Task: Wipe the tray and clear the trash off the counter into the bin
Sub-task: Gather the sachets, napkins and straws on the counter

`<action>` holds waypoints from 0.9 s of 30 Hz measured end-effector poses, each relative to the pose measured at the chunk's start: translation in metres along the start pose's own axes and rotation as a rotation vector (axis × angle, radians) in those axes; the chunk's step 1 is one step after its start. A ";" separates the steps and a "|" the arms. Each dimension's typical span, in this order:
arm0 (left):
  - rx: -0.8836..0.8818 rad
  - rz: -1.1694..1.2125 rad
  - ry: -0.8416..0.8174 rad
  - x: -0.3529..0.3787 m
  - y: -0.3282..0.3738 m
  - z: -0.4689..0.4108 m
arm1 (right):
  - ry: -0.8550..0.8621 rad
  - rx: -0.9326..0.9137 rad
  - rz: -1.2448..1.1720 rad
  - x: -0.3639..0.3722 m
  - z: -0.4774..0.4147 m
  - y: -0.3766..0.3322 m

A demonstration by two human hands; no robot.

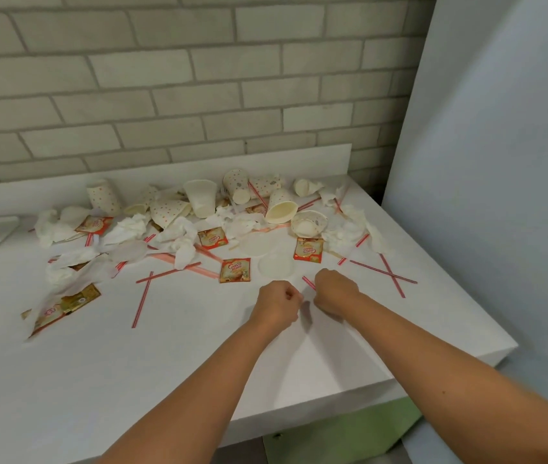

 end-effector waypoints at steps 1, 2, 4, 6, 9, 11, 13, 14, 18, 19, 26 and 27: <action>-0.014 0.004 -0.001 0.004 0.002 -0.003 | -0.004 -0.026 0.008 0.000 0.000 0.000; -0.023 -0.001 0.005 0.006 0.004 -0.005 | -0.005 -0.053 0.022 0.001 0.000 -0.001; -0.045 -0.011 0.023 0.009 0.006 -0.011 | 0.015 -0.094 0.041 0.001 0.000 -0.004; -0.100 0.024 0.027 0.013 0.006 -0.015 | 0.007 -0.114 0.002 -0.001 -0.001 -0.004; -0.193 0.167 0.021 0.021 0.003 -0.018 | -0.102 -0.184 -0.268 -0.004 -0.006 -0.003; -0.231 0.303 0.014 0.028 0.002 -0.022 | -0.154 -0.244 -0.521 -0.009 -0.005 -0.001; -0.231 0.403 0.020 0.033 0.003 -0.027 | -0.201 -0.287 -0.664 -0.011 -0.004 0.001; -0.224 0.428 0.025 0.034 0.003 -0.030 | -0.229 -0.303 -0.706 -0.012 -0.004 0.003; -0.253 0.557 0.077 0.037 0.007 -0.037 | -0.002 -0.246 -0.689 -0.040 -0.037 0.032; -0.257 0.559 0.083 0.037 0.009 -0.038 | 0.105 -0.210 -0.643 -0.050 -0.049 0.044; -0.168 0.379 0.118 0.028 0.015 -0.057 | 0.361 -0.117 -0.232 -0.082 -0.098 0.071; -0.167 0.369 0.122 0.027 0.016 -0.059 | 0.356 -0.151 -0.149 -0.080 -0.103 0.066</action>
Point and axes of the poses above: each hand's wrist, its own z-axis away from the middle knuckle, its own x-axis out of the palm, y = z × x, the point moved 8 cm from there along -z, towards the middle knuckle, and after that the axes turned 9 degrees about x, right-handed, at the moved point
